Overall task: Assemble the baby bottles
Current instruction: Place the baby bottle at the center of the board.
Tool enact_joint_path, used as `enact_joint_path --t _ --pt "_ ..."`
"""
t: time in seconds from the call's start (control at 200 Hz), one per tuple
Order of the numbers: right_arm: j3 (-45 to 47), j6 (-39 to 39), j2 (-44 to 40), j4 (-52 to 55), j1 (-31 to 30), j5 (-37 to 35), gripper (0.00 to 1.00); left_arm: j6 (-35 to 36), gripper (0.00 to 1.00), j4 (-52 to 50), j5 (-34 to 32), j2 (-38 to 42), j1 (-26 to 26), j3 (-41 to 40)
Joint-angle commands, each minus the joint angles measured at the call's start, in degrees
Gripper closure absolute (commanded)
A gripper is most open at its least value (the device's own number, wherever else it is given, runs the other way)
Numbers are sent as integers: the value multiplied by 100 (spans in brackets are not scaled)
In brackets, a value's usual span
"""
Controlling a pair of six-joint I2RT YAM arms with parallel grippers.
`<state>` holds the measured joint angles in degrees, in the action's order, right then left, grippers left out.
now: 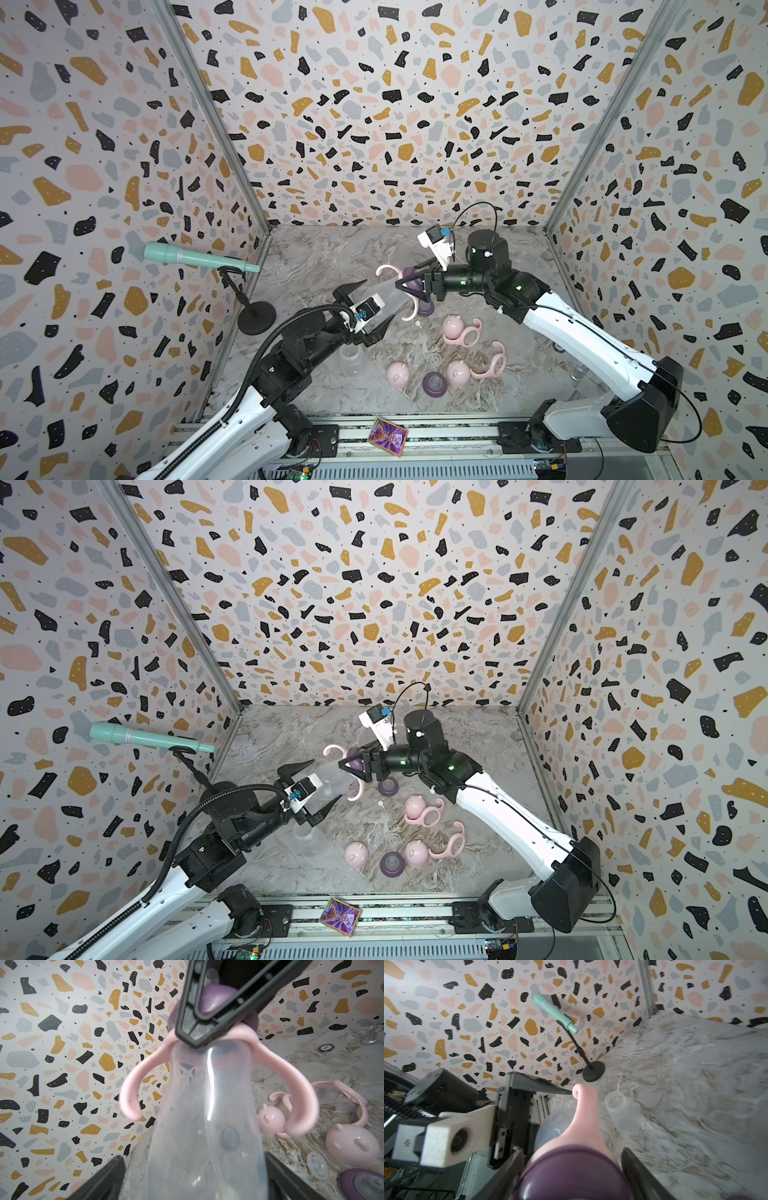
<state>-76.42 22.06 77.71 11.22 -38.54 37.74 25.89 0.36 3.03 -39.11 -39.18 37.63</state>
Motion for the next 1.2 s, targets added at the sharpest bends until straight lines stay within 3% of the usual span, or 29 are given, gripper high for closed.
enact_joint_path --t 0.0,0.08,0.16,0.275,0.38,0.531,0.726,1.011,1.197 --pt "-504 -663 -282 914 702 -266 91 -401 0 273 -254 105 -2 -9" --pt "-708 -1080 -272 1399 1074 -707 92 -708 0 156 -317 121 -2 38" --pt "-736 -1472 -185 1699 1312 -1590 93 -1051 0 30 -466 114 -1 103" --pt "-600 -1891 206 1782 1485 -2801 93 -1809 0 -75 -1122 41 -2 186" --pt "-328 -1941 549 1331 1788 -2777 94 -2532 0 -418 -1873 -87 -2 348" --pt "-404 -2122 1182 1089 1940 -2988 94 -2976 0 -684 -2184 -75 -2 362" --pt "-840 -2387 2068 1247 1968 -3201 94 -3180 0 -731 -2337 180 -2 127" --pt "-1131 -2503 2639 1426 1979 -3250 90 -3159 0 -871 -2359 356 -2 4" --pt "-1035 -2532 2741 1360 1957 -3379 76 -3108 0 -827 -2374 388 -1 -86"
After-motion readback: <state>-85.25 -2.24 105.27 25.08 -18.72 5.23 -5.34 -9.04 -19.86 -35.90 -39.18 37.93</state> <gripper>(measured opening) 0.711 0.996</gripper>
